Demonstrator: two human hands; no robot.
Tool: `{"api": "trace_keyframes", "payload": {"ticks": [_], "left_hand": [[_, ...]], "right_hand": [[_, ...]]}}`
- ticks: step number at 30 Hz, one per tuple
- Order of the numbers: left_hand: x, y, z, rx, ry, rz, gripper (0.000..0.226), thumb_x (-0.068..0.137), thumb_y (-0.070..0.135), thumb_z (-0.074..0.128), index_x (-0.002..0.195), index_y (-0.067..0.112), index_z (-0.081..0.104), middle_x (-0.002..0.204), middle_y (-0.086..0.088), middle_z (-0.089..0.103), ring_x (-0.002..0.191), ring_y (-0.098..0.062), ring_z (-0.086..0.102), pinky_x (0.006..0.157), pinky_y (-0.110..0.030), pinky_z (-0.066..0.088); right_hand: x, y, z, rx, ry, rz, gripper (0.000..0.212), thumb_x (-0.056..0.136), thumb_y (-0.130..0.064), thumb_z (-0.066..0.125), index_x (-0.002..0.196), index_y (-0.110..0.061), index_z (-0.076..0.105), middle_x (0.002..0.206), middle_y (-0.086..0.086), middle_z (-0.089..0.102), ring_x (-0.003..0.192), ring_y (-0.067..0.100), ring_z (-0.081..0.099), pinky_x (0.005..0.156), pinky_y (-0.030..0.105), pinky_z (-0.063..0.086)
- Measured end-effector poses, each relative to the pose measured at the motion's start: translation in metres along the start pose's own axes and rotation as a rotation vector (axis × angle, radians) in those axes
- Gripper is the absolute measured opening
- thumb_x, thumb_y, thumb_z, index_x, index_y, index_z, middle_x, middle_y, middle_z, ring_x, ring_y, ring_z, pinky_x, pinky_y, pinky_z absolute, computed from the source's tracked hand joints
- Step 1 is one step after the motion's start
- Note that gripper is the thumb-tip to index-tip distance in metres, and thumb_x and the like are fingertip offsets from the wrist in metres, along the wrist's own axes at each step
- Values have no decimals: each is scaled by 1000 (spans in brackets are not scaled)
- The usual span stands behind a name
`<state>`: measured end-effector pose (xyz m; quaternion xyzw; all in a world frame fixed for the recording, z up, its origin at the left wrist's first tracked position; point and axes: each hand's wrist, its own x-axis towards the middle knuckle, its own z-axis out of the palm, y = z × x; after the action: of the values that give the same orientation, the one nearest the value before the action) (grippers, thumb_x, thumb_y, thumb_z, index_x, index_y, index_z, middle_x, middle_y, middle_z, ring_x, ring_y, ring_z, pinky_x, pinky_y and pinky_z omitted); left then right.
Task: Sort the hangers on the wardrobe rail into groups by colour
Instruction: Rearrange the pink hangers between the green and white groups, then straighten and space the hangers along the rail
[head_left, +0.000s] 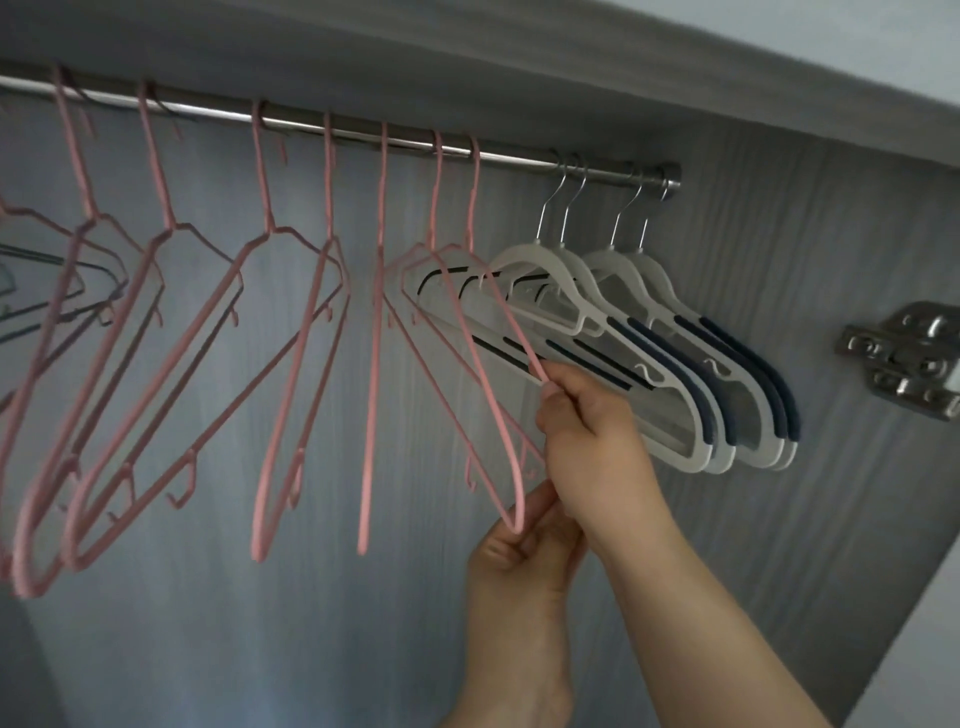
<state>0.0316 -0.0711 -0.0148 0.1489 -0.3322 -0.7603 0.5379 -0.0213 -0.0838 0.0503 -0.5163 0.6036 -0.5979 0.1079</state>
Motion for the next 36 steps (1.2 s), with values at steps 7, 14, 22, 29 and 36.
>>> {"api": "trace_keyframes", "payload": {"ticks": [7,14,22,29,36], "left_hand": [[3,-7,-5,-12,12,20,20,58,4,63,75,4,73,75,-10,74,70,-14,69,61,-17,54],[4,-14,-8,-29,64,50,18,77,-10,57,81,2,70,69,-7,74,64,-10,69,56,-14,53],[4,-62,8,130,11,-8,31,66,-7,72,81,21,71,79,1,75,75,0,67,69,-14,51],[22,-52,45,127,-89,28,33,86,7,57,111,28,56,118,-5,52,109,-17,56,91,-28,49],[30,-58,53,185,-131,-14,44,82,6,63,116,31,55,125,-3,56,104,-11,62,98,-34,46]], "right_hand": [[0,5,0,18,-1,22,31,98,-15,33,118,-20,56,72,-17,46,62,-2,42,65,17,36],[-2,-3,-28,-509,118,-262,34,94,-21,45,126,-14,54,108,4,51,94,16,55,80,16,34],[20,3,-89,-784,225,-162,33,79,-8,63,111,-16,66,112,9,63,102,27,59,84,28,44],[17,11,-87,-780,215,-190,35,83,-7,58,116,-15,64,116,6,62,103,21,60,83,21,42],[23,19,-86,-873,278,-238,39,84,-3,58,123,-9,58,120,14,56,112,29,52,90,32,44]]}}
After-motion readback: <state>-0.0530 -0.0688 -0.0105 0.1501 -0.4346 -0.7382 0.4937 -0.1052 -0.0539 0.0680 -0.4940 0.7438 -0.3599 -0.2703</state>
